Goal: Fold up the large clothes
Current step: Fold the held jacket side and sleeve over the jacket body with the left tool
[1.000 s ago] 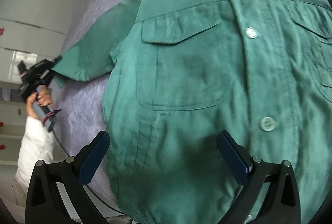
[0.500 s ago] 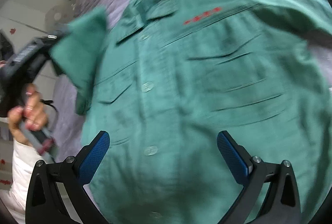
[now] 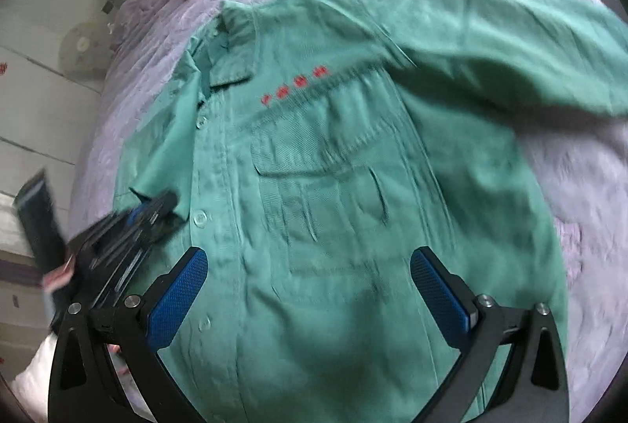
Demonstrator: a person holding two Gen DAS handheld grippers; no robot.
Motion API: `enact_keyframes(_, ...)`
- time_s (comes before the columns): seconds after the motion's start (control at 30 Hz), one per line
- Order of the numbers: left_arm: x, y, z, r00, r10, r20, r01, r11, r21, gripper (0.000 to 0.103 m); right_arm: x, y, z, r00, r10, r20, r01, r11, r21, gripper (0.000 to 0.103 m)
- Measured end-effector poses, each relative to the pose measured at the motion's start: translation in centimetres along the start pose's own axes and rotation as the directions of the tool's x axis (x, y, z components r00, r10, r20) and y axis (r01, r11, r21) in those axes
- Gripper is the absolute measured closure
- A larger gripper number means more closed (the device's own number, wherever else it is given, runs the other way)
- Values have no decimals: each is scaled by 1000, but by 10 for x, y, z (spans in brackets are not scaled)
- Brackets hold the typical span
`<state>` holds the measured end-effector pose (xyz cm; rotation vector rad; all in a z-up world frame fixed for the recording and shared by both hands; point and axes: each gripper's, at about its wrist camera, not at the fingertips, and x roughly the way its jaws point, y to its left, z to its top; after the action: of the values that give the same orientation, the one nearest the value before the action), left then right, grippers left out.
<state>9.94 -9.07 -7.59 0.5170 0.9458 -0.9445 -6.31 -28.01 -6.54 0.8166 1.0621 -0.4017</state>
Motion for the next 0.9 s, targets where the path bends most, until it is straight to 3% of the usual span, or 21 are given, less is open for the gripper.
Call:
enact_keyframes(0.1, -14, 34, -16, 997, 69, -20, -70, 995, -66, 100, 8, 38, 14, 1000, -11, 27, 14, 992, -127, 0)
enact_keyframes(0.2, -23, 73, -35, 986, 161, -45, -166, 971, -171, 100, 27, 94, 26, 998, -17, 57, 33, 956, -290, 0)
enact_keyframes(0.27, -19, 101, -47, 975, 197, -99, -217, 941, -259, 100, 50, 133, 30, 998, -37, 58, 58, 913, -404, 0)
enact_keyframes(0.33, -14, 121, -55, 972, 190, -138, -226, 912, -342, 100, 78, 163, 30, 995, -77, 58, 95, 869, -485, 0)
enact_keyframes(0.43, -12, 137, -66, 965, 204, -163, -255, 870, -423, 100, 122, 191, 18, 972, -212, 96, 227, 773, -592, 0)
enact_keyframes(0.5, -11, 139, -70, 962, 212, -172, -267, 860, -435, 100, 148, 196, 11, 933, -327, 153, 345, 681, -646, 8)
enact_keyframes(0.53, -10, 139, -73, 962, 207, -177, -265, 858, -440, 100, 151, 192, 11, 937, -314, 153, 335, 681, -651, 23)
enact_keyframes(0.57, -11, 140, -74, 963, 204, -177, -263, 858, -441, 100, 147, 187, 14, 948, -285, 143, 308, 707, -636, 44)
enact_keyframes(0.6, -11, 139, -75, 963, 204, -177, -263, 858, -440, 100, 141, 184, 17, 944, -291, 156, 322, 714, -622, 55)
enact_keyframes(0.63, -9, 138, -76, 963, 204, -177, -263, 859, -440, 100, 131, 178, 24, 944, -285, 169, 328, 732, -597, 76)
enact_keyframes(0.73, -8, 141, -74, 962, 202, -183, -265, 855, -447, 100, 96, 142, 49, 981, -139, 138, 188, 872, -452, 76)
enact_keyframes(0.83, -9, 143, -71, 965, 194, -177, -256, 850, -460, 100, 68, 85, 74, 986, -53, 159, 93, 961, -260, 75)
enact_keyframes(0.9, -11, 144, -70, 966, 192, -175, -252, 852, -460, 99, 61, 36, 85, 990, 2, 144, 6, 998, -57, 64)
